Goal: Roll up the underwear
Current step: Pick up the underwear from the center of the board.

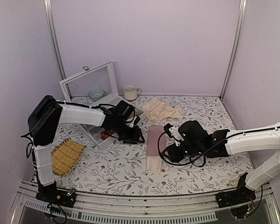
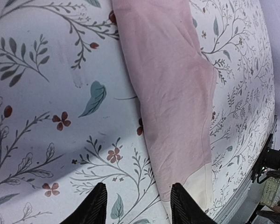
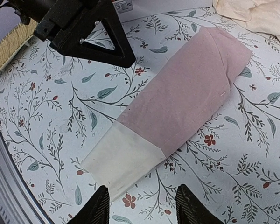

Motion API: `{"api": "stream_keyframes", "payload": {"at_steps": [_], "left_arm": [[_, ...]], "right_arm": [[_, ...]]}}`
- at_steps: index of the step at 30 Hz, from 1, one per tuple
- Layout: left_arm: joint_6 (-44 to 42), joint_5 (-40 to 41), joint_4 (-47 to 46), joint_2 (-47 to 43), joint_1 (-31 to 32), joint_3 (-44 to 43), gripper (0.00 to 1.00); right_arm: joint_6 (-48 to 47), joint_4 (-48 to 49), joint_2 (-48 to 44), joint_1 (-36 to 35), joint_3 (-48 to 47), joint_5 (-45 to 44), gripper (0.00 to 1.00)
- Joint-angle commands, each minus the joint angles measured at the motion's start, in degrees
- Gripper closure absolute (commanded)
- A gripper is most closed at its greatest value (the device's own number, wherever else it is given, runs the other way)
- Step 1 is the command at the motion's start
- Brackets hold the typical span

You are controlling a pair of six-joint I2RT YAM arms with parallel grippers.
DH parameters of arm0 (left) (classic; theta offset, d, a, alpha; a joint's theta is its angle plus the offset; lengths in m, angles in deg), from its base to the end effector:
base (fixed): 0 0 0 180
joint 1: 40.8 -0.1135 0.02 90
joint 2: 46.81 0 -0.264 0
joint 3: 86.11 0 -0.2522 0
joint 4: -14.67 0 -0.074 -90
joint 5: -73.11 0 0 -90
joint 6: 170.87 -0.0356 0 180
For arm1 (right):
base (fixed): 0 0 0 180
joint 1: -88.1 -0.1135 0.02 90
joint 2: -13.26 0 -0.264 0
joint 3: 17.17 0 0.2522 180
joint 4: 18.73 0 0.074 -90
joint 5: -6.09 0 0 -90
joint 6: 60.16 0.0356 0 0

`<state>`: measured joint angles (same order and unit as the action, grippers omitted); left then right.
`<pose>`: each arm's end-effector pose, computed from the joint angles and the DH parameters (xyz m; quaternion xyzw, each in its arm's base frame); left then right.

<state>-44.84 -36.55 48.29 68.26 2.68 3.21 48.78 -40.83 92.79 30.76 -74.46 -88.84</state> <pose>0.2954 -0.2967 0.1573 0.1085 0.9421 -0.2998 0.1038 0.1557 0.2372 0.2011 -0.2871 0.8751 0.2082 0.3294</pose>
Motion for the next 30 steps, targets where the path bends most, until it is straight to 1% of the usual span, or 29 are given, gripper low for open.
{"api": "stream_keyframes", "payload": {"at_steps": [1, 3, 8, 14, 21, 25, 30], "left_arm": [[1.7, -0.6, -2.8, -5.3, -0.1, 3.1, 0.53], [2.3, -0.5, -3.6, -6.2, -0.1, 4.5, 0.53], [3.3, -0.3, -4.6, -8.1, -0.1, 7.0, 0.54], [5.7, -0.7, -5.9, -8.7, 0.9, 8.5, 0.54], [5.4, -0.9, -5.6, -8.4, 1.2, 8.5, 0.54], [4.7, -0.5, -5.2, -9.2, 1.1, 9.3, 0.53], [4.3, -0.6, -5.1, -9.8, 0.8, 10.5, 0.54]], "right_arm": [[-3.7, 1.4, -1.4, -3.2, -0.8, -2.7, 0.5], [-4.8, 1.7, -0.6, -4.9, -1.0, -3.5, 0.48], [-7.5, 1.8, 1.7, -8.0, -1.4, -4.2, 0.48], [-9.0, 3.7, 3.4, -9.4, 0.2, -3.4, 0.5], [-9.3, 6.7, 11.3, -11.3, -0.5, -2.9, 0.5], [-9.6, 8.3, 13.9, -11.6, -1.3, -3.4, 0.49], [-12.0, 9.3, 18.9, -11.6, -3.8, -4.5, 0.49]]}}
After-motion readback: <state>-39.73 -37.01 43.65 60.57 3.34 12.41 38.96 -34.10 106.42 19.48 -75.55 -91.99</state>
